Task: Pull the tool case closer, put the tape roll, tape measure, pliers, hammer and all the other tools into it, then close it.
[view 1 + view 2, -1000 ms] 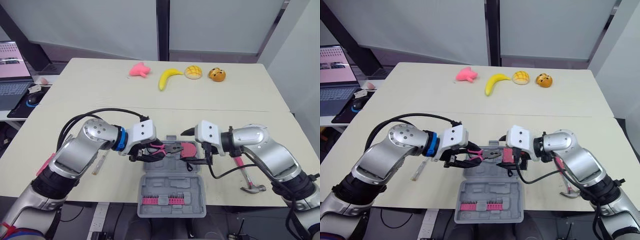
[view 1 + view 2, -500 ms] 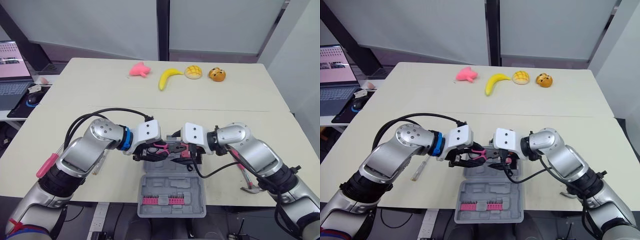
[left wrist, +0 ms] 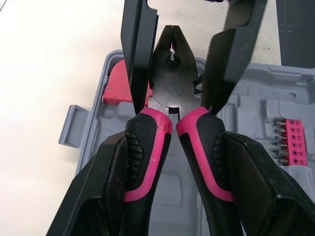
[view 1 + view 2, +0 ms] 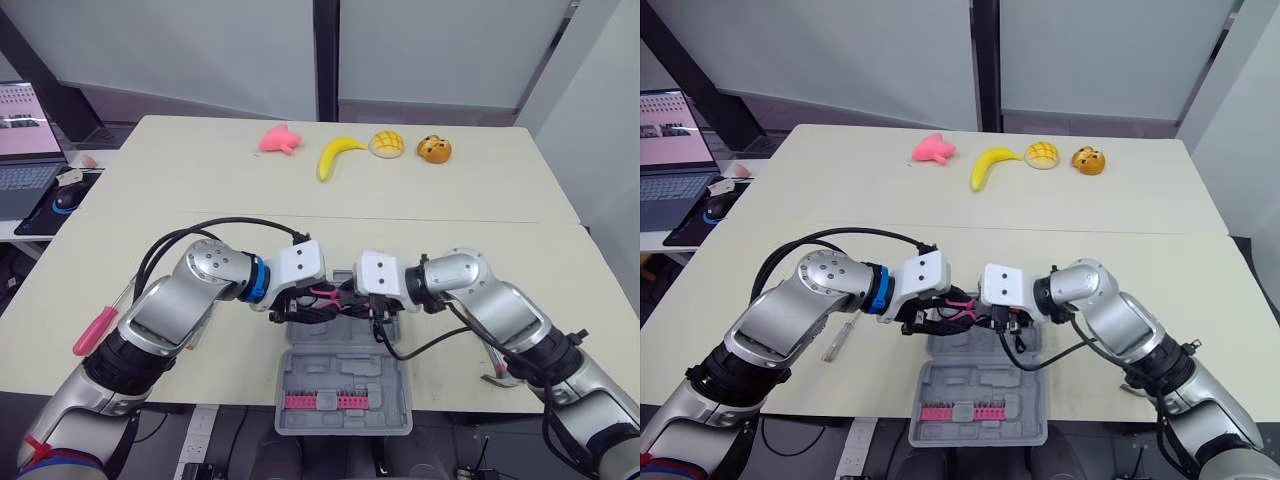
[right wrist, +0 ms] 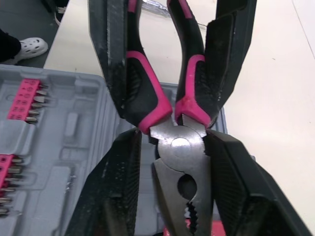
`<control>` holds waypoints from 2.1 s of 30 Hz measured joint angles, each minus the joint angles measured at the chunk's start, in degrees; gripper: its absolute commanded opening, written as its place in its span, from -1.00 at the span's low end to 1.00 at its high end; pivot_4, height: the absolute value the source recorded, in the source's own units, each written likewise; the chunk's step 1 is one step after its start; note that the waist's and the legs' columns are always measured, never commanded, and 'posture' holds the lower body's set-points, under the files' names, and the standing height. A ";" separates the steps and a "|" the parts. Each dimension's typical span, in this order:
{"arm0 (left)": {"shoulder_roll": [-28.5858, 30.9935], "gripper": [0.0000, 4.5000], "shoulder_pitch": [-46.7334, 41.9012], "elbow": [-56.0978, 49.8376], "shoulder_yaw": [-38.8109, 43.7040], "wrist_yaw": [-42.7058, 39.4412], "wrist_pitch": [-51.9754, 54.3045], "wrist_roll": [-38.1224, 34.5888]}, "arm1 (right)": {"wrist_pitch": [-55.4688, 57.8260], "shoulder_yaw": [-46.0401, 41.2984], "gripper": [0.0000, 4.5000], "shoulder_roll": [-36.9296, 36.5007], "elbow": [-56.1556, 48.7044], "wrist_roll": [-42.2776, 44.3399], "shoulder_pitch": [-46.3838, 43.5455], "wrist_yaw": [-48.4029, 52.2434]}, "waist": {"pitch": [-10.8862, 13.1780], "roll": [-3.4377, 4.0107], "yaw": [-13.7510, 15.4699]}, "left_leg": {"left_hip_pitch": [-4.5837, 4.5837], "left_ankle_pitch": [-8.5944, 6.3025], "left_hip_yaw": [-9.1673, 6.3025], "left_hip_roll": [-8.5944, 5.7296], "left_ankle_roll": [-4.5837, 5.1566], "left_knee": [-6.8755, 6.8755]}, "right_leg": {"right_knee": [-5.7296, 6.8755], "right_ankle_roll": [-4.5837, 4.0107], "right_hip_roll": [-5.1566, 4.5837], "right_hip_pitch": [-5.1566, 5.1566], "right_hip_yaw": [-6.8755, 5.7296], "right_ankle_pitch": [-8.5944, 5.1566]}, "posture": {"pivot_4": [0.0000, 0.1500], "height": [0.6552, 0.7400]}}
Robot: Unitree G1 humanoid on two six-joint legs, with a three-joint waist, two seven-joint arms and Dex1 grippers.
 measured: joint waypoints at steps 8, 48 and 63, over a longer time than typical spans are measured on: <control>0.09 0.41 0.11 0.00 -0.33 -0.02 -0.28 0.23 | -0.96 0.27 -0.42 0.30 0.74 -0.79 -0.22 0.91 | 0.00 0.00 0.00 | 0.00 0.00 -0.01 0.00 0.00 0.01 | 0.02 0.00 0.00 0.00 0.00 0.00 | 1.00 1.00; 11.08 1.00 28.25 11.18 29.12 -14.79 -33.10 -11.14 | 10.88 10.87 -0.43 0.17 -0.78 -16.20 -0.26 -1.81 | 0.00 0.01 -0.08 | -0.02 0.00 0.01 0.03 0.00 -0.01 | 0.05 -0.02 -0.02 -0.09 -0.03 0.02 | 1.00 1.00; 11.08 1.00 28.27 8.60 29.07 -14.64 -31.60 -11.46 | 10.70 11.65 -0.43 3.97 3.04 -16.97 -0.10 -2.90 | 0.00 0.01 -0.10 | 0.00 0.00 0.01 0.03 0.00 -0.01 | 0.06 -0.03 -0.01 -0.09 -0.03 0.02 | 1.00 1.00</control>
